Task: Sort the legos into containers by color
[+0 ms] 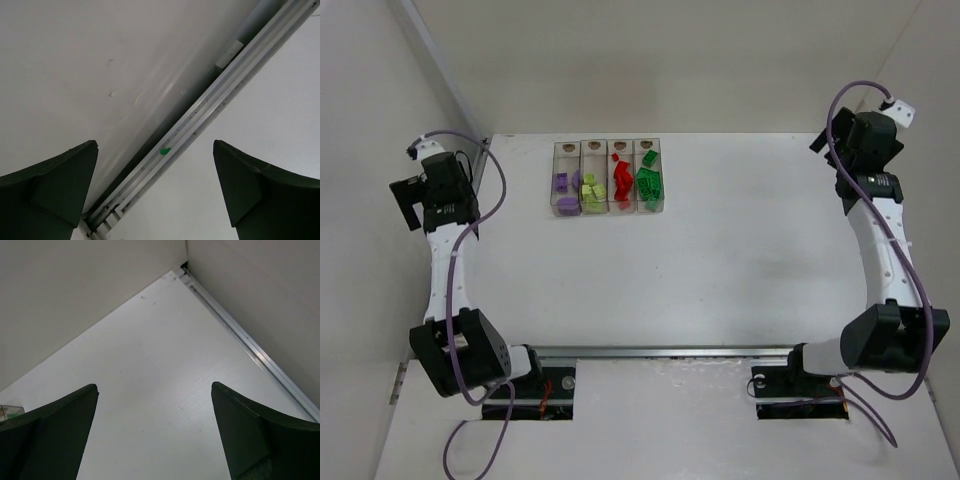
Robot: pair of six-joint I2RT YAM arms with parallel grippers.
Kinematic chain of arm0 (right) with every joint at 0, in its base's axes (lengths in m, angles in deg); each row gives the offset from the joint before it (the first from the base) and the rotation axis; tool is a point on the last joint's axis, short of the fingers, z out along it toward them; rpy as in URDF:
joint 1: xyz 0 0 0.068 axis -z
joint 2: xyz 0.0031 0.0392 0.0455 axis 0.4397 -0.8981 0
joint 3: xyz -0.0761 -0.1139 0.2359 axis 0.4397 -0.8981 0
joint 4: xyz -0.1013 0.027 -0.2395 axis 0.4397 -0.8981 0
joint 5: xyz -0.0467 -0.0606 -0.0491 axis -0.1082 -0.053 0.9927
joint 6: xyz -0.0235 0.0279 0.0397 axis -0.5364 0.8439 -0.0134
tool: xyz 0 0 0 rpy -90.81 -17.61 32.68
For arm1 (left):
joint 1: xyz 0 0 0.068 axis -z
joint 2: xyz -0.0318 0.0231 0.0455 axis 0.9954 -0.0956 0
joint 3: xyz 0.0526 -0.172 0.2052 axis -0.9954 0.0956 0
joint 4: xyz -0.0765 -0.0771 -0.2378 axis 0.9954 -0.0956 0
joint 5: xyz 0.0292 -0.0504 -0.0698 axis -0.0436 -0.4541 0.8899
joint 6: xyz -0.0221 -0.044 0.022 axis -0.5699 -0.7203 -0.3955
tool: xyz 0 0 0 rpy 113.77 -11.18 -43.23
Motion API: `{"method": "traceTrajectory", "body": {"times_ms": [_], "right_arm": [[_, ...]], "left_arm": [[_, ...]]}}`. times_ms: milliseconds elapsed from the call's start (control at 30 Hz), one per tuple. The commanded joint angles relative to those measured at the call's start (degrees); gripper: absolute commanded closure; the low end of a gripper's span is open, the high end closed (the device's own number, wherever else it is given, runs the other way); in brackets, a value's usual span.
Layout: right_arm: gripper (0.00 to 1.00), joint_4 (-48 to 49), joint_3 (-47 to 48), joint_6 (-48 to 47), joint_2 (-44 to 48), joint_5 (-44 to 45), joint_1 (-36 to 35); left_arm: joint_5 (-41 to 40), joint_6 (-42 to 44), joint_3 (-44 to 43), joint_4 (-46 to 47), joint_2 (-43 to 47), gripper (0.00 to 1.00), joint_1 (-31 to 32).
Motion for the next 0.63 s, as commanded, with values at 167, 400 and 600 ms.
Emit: {"method": "traceTrajectory", "body": {"times_ms": [167, 400, 600], "right_arm": [[0.00, 4.20, 1.52, 1.02, 3.41, 5.67, -0.06], [0.00, 7.28, -1.74, 1.64, 6.22, 6.20, -0.06], [0.00, 7.81, -2.26, 1.64, 6.75, 6.36, -0.06]], "left_arm": [[-1.64, -3.67, -4.95, -1.48, 1.81, 0.01, -2.43], [0.38, -3.06, -2.94, -1.48, 4.18, 0.01, -2.43], [2.23, -2.00, -1.88, -0.95, 5.42, 0.01, -2.43]]}}
